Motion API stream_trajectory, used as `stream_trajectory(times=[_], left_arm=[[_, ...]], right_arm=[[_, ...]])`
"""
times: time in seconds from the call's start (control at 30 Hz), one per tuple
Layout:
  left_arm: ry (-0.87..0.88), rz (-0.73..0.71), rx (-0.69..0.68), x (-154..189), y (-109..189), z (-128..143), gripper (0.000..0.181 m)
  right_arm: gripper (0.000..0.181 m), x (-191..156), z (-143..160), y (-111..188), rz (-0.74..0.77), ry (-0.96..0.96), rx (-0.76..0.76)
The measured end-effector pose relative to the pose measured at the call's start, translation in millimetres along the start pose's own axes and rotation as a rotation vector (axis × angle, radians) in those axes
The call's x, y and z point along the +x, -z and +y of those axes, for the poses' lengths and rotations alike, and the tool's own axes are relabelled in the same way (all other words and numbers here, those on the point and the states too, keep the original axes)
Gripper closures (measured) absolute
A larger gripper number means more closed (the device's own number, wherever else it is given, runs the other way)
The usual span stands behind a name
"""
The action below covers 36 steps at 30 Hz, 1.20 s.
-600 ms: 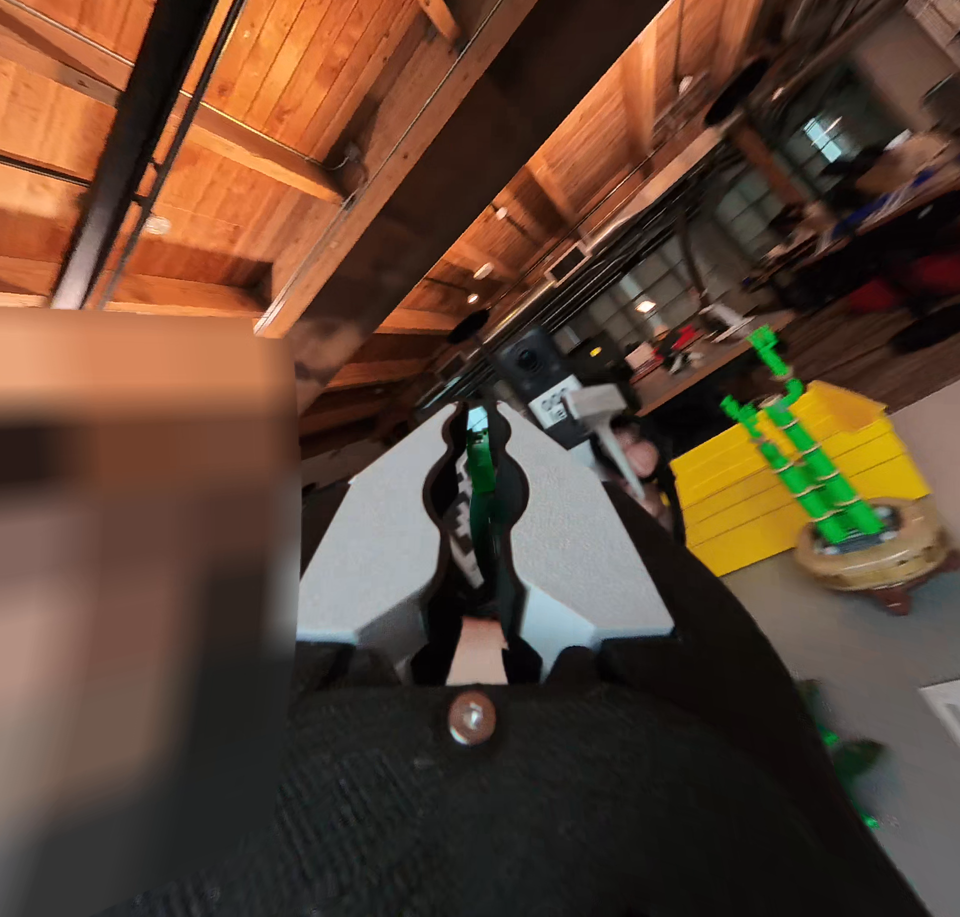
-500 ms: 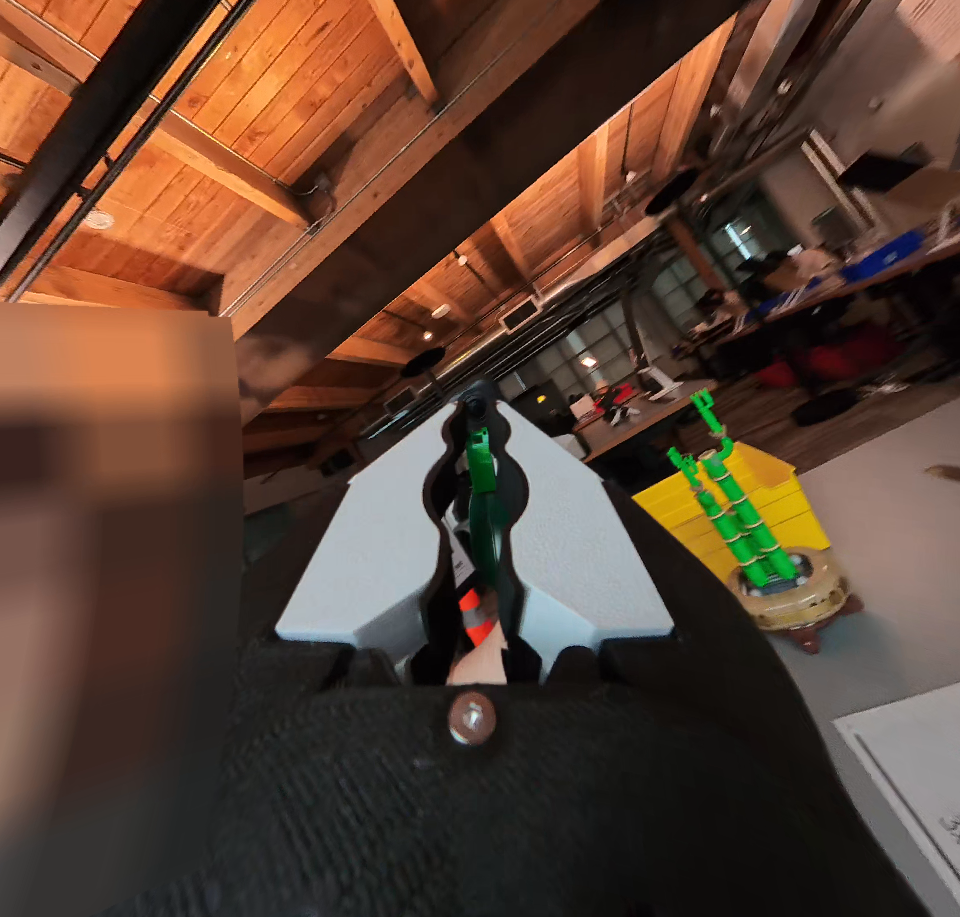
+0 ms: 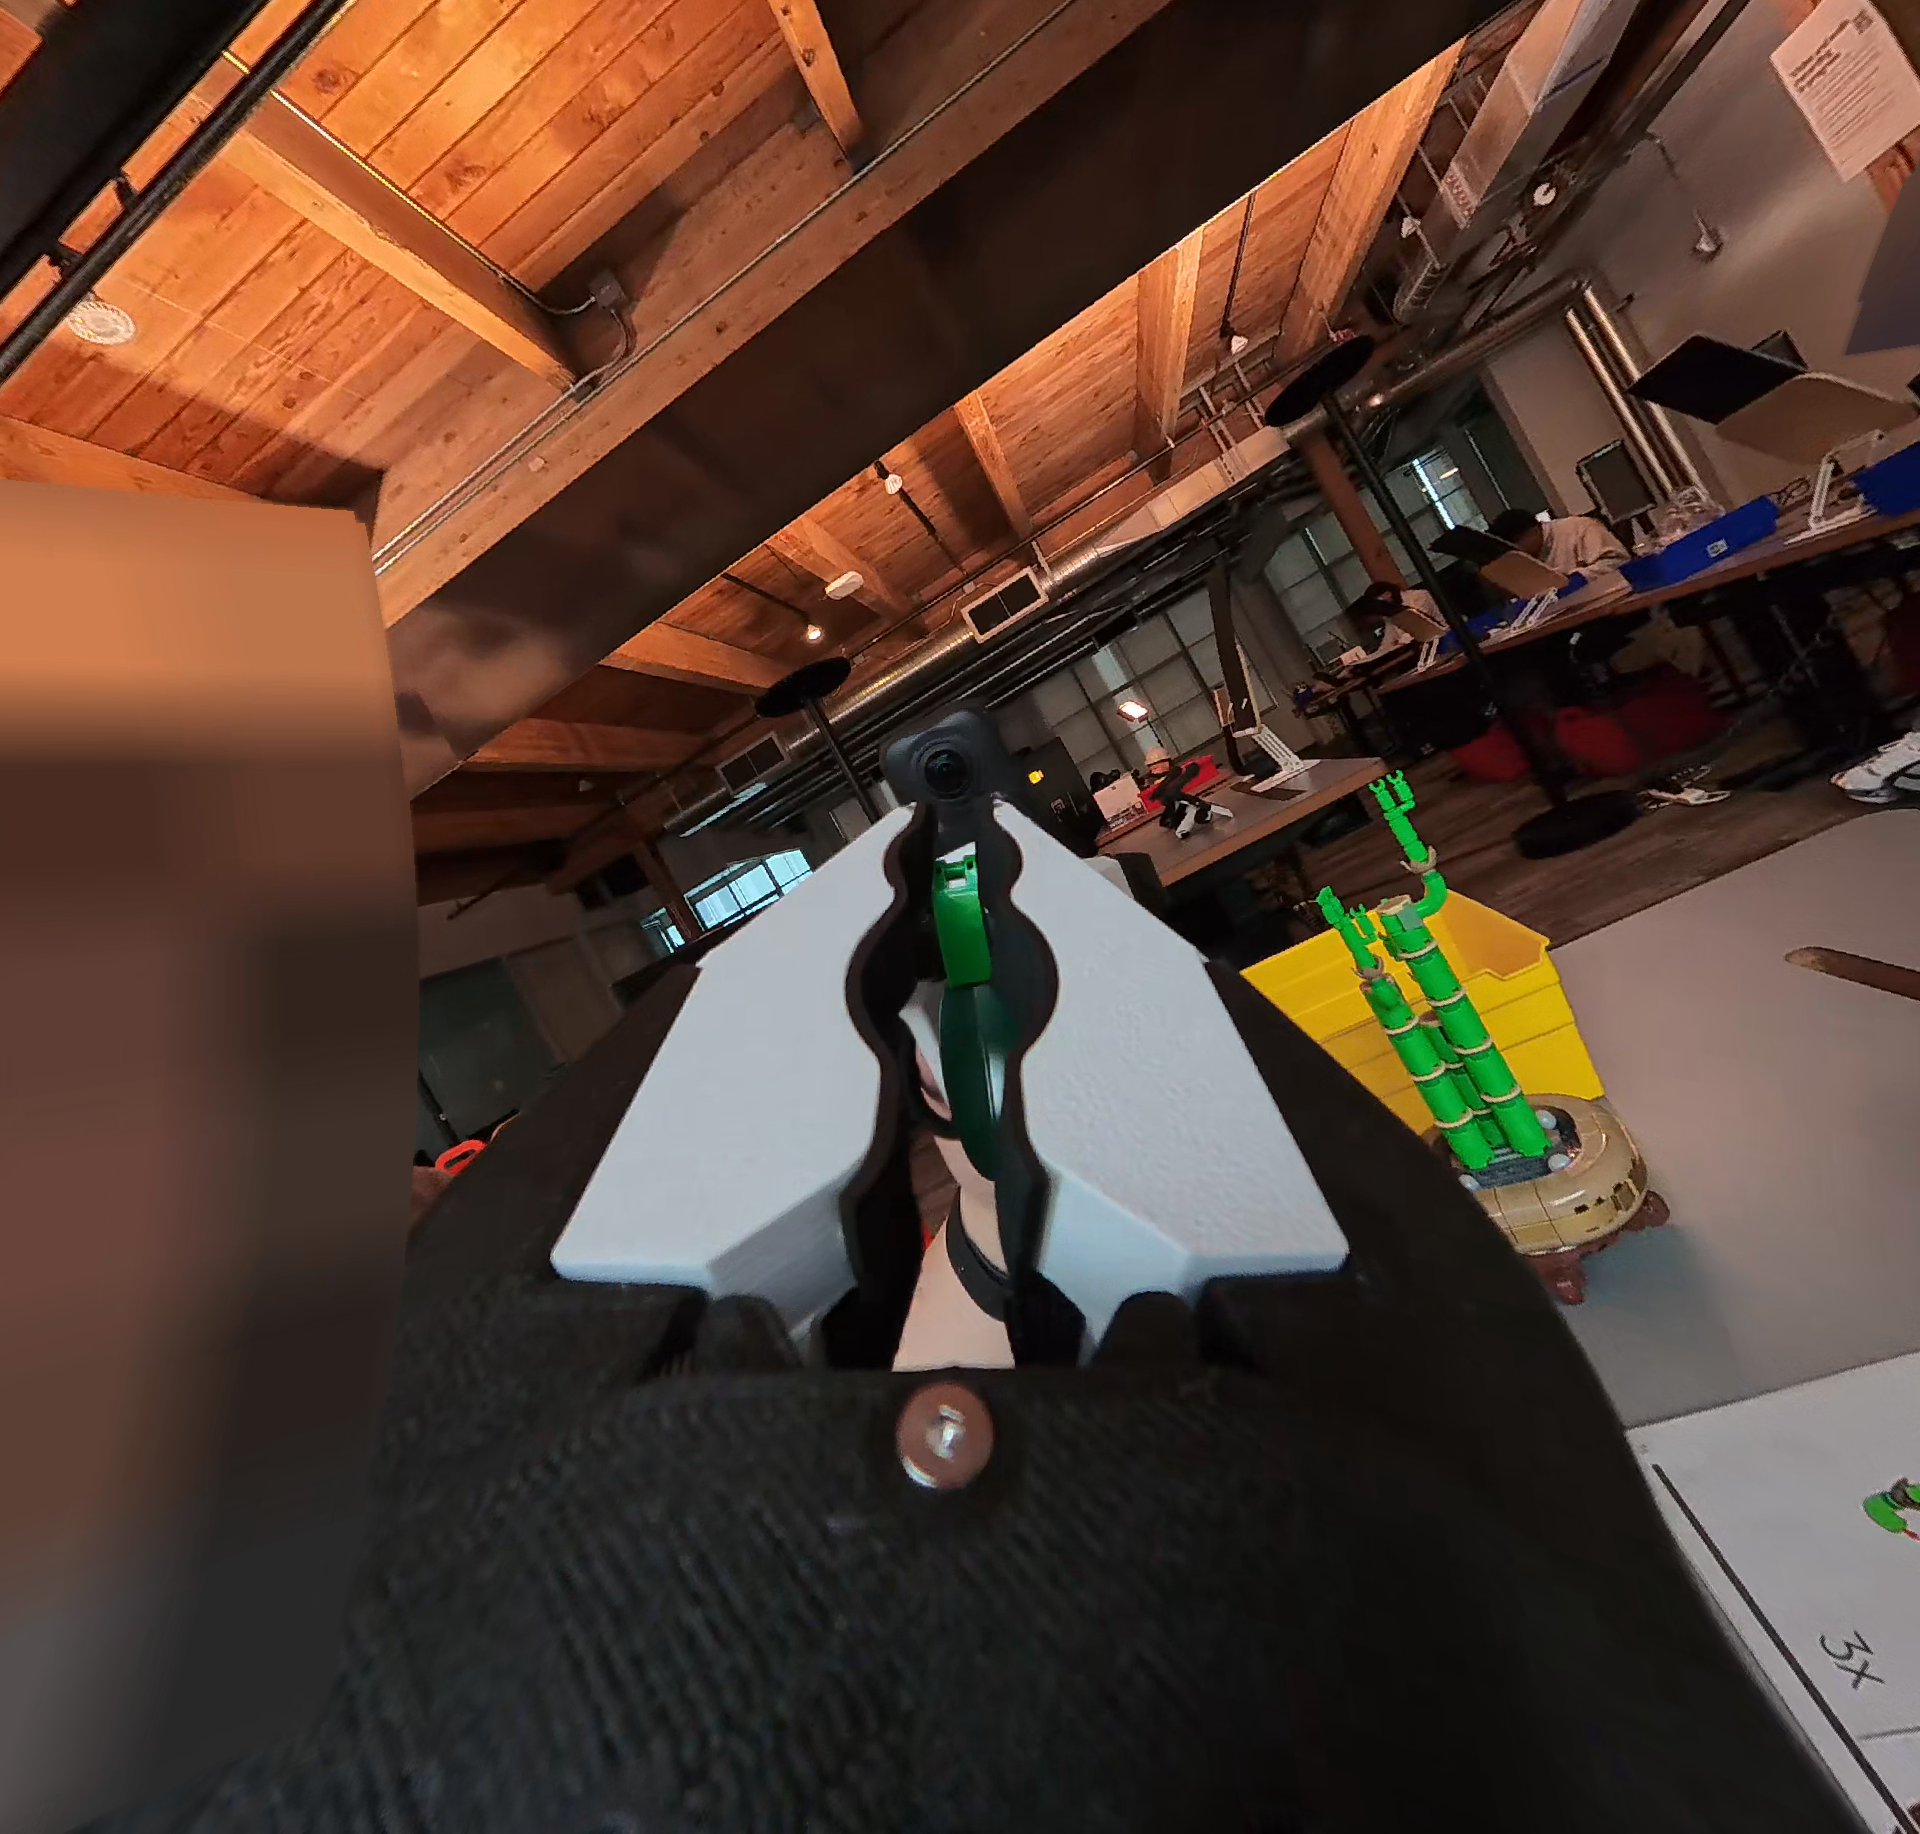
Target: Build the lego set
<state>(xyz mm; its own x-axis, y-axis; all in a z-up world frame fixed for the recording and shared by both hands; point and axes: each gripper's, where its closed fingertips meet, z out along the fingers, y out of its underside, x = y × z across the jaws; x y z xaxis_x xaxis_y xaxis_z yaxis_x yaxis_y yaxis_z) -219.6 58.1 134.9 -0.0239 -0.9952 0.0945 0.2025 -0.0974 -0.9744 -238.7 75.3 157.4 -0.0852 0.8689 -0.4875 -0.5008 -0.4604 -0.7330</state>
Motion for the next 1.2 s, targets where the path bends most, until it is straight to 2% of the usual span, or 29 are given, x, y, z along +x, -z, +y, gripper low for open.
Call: stream_trajectory(times=[0.17, 0.33, 0.43, 0.5, 0.6, 0.73, 0.83, 0.97, 1.03, 1.1, 1.2], left_arm=[[-0.012, -0.009, -0.002, -1, 0, 1, 0.173], [0.023, -0.016, -0.062, -6, 2, 5, 0.175], [0.118, 0.003, -0.171, -9, 9, 15, 0.176], [0.199, 0.01, -0.31, -11, 18, 30, 0.176], [0.244, 0.0, -0.535, -12, 41, 57, 0.175], [0.263, 0.01, -0.81, -1, 70, 93, 0.175], [0.219, -0.003, -0.968, 1, 83, 115, 0.175], [0.186, 0.017, -1.075, 7, 88, 130, 0.175], [0.189, 0.031, -1.087, 9, 87, 133, 0.175], [0.188, 0.035, -1.1, 9, 87, 136, 0.175], [0.202, 0.055, -1.117, 12, 88, 138, 0.175]], right_arm=[[0.176, -1, 4, -3, -0.029, -0.047, 0.008], [0.176, 5, 6, -3, -0.02, -0.063, 0.014], [0.176, 12, 12, -3, -0.004, -0.012, -0.042], [0.163, 20, 14, 1, 0.028, 0.056, -0.089], [0.161, 28, 30, 11, 0.04, 0.165, -0.282], [0.16, 39, 80, 32, 0.052, 0.199, -0.635], [0.16, 44, 119, 40, 0.034, 0.154, -0.821], [0.163, 50, 151, 41, 0.015, 0.112, -0.928], [0.165, 55, 157, 39, 0.028, 0.104, -0.933], [0.175, 55, 160, 39, 0.015, 0.096, -0.942], [0.175, 53, 163, 40, 0.001, 0.078, -0.952]])
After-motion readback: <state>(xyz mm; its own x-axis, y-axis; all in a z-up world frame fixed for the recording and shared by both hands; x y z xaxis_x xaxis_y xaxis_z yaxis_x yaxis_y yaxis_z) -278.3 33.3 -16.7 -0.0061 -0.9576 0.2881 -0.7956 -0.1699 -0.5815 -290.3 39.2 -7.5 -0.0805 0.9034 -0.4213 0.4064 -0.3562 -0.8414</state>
